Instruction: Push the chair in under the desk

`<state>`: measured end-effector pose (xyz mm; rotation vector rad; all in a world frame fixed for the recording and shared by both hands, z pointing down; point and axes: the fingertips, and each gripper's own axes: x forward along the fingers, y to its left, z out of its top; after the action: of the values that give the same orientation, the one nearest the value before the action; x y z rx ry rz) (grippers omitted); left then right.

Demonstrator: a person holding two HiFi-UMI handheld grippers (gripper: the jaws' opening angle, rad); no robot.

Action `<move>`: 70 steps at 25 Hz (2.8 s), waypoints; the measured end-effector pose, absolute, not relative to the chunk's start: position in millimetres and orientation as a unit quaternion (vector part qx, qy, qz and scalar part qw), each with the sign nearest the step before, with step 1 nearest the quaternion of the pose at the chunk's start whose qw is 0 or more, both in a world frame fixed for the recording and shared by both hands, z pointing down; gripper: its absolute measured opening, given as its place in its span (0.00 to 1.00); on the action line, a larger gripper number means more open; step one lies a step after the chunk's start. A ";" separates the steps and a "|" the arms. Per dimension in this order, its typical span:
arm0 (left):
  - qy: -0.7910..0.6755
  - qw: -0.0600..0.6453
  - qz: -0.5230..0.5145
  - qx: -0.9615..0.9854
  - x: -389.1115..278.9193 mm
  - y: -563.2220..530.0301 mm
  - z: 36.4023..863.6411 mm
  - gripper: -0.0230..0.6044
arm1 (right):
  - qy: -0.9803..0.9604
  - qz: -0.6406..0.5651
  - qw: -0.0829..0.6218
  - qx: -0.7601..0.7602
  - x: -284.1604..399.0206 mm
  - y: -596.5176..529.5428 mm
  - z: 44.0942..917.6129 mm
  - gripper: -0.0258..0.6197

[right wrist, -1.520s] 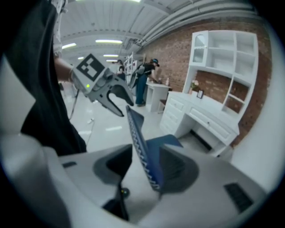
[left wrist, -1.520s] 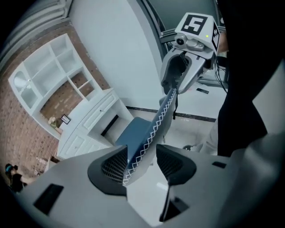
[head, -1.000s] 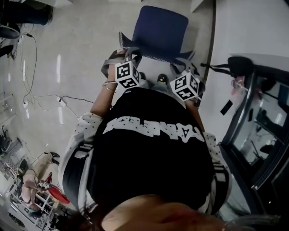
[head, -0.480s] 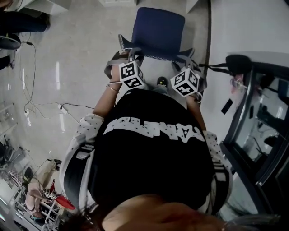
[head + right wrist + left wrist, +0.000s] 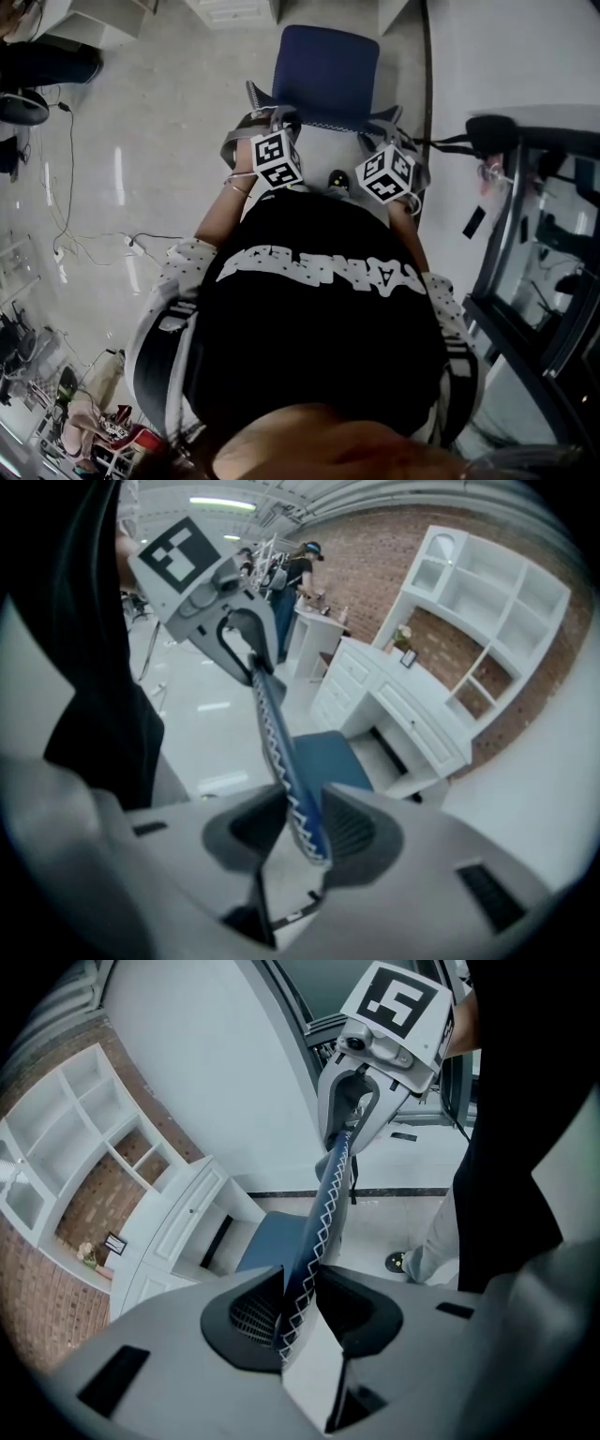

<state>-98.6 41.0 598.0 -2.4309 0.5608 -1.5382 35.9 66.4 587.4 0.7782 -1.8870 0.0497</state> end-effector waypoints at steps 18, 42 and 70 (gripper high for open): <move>0.139 0.131 -0.493 -0.849 -81.9 40.1 598.2 0.23 | -0.735 0.026 0.574 0.360 50.0 59.7 593.3 0.26; 0.158 0.119 -0.520 -0.831 -85.4 -4.9 595.1 0.23 | -0.765 0.013 0.539 0.352 43.1 14.6 590.6 0.26; 0.171 0.109 -0.541 -0.816 -63.2 -33.5 607.0 0.23 | -0.781 0.013 0.534 0.324 63.8 -18.6 605.9 0.25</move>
<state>-63.2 -33.5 607.0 -2.4001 0.5030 -1.5898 63.8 -18.6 605.9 0.7723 -1.8609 0.0313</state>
